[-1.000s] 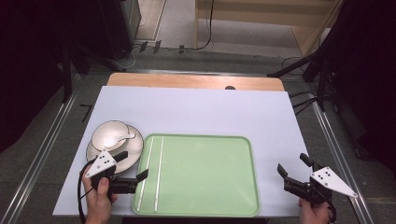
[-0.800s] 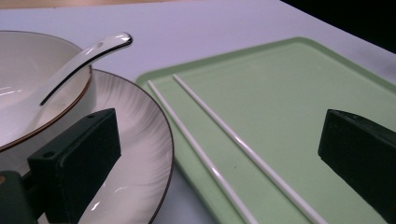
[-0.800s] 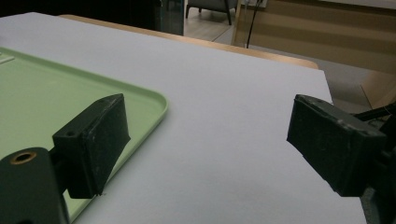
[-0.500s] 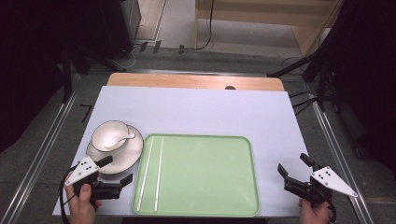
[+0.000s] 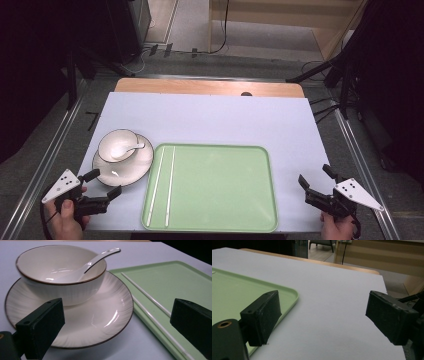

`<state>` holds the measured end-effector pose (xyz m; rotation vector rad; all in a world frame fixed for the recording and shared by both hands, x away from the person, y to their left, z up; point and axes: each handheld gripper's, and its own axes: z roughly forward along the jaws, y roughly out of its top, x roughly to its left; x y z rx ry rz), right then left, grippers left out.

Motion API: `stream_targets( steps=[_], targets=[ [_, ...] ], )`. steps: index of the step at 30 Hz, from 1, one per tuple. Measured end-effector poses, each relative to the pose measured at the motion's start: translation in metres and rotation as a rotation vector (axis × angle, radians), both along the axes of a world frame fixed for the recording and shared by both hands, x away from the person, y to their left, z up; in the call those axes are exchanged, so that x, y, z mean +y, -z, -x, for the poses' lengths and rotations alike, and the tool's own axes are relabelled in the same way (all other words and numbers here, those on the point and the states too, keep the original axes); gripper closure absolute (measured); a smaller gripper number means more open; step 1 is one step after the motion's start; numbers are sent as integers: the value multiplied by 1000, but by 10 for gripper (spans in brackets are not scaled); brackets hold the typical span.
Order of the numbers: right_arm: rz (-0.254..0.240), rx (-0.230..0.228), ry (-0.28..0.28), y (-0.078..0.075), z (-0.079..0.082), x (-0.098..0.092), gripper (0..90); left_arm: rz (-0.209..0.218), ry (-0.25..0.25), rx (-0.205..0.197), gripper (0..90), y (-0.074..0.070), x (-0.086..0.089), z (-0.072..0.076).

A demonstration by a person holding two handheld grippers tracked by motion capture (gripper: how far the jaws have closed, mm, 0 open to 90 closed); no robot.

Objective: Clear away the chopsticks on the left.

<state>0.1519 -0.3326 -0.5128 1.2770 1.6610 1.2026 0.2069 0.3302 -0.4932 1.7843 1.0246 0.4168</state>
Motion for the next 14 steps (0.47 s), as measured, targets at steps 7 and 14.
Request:
stream_targets(
  steps=[7, 14],
  targets=[
    [-8, 4, 17, 1, 0, -4, 129, -3, -13, -1, 1, 2, 7, -1],
    [-5, 29, 32, 4, -3, -5, 128, 2, -20, 9, 1, 3, 8, -2]
  ],
)
